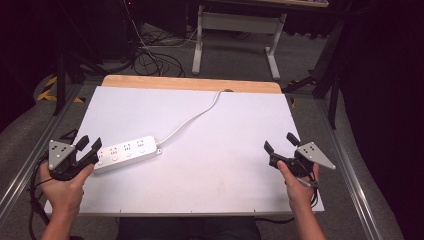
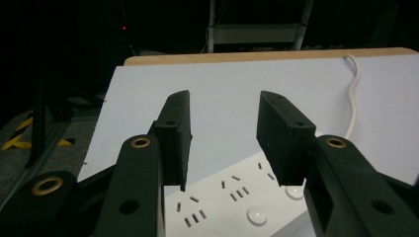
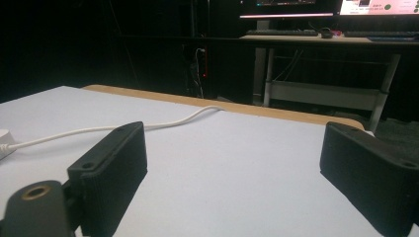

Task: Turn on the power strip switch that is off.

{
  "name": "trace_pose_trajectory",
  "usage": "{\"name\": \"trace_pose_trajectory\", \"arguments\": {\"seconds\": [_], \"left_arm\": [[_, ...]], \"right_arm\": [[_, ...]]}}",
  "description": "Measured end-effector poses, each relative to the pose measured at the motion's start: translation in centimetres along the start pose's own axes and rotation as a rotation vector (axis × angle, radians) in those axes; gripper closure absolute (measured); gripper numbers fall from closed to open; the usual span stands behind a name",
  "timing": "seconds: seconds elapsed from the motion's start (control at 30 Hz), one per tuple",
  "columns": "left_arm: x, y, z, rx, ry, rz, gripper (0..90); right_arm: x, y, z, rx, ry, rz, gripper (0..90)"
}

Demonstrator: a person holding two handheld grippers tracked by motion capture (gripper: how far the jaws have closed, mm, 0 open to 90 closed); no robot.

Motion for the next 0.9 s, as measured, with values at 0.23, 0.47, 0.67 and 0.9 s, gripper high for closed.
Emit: {"name": "trace_pose_trajectory", "arguments": {"seconds": [0.23, 0.47, 0.67, 0.9], "left_arm": [[-0.19, 0.12, 0.11, 0.024, 0.014, 0.008, 54.7], [-0.36, 0.07, 0.05, 0.014, 0.007, 0.013, 48.4], [-0.35, 0.09, 0.02, 0.017, -0.015, 0.013, 37.2], [-0.37, 0.14, -0.06, 0.018, -0.013, 0.030, 32.0]], "right_arm": [[-0.02, -0.02, -0.01, -0.001, -0.001, -0.001, 11.5], [0.07, 0.00, 0.00, 0.002, -0.005, 0.000, 11.6], [0.04, 0.02, 0.01, 0.003, -0.002, 0.001, 11.6], [0.05, 0.02, 0.02, 0.003, -0.004, -0.001, 11.6]]}}
Point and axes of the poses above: each handheld gripper's, and its own axes: z roughly backward along the jaws, y roughly out of its top, x roughly to its right, the point moved 4 cm from there along -z, roughly forward along the jaws, and after that the axes turned 4 degrees about x, right-handed, at the moved point
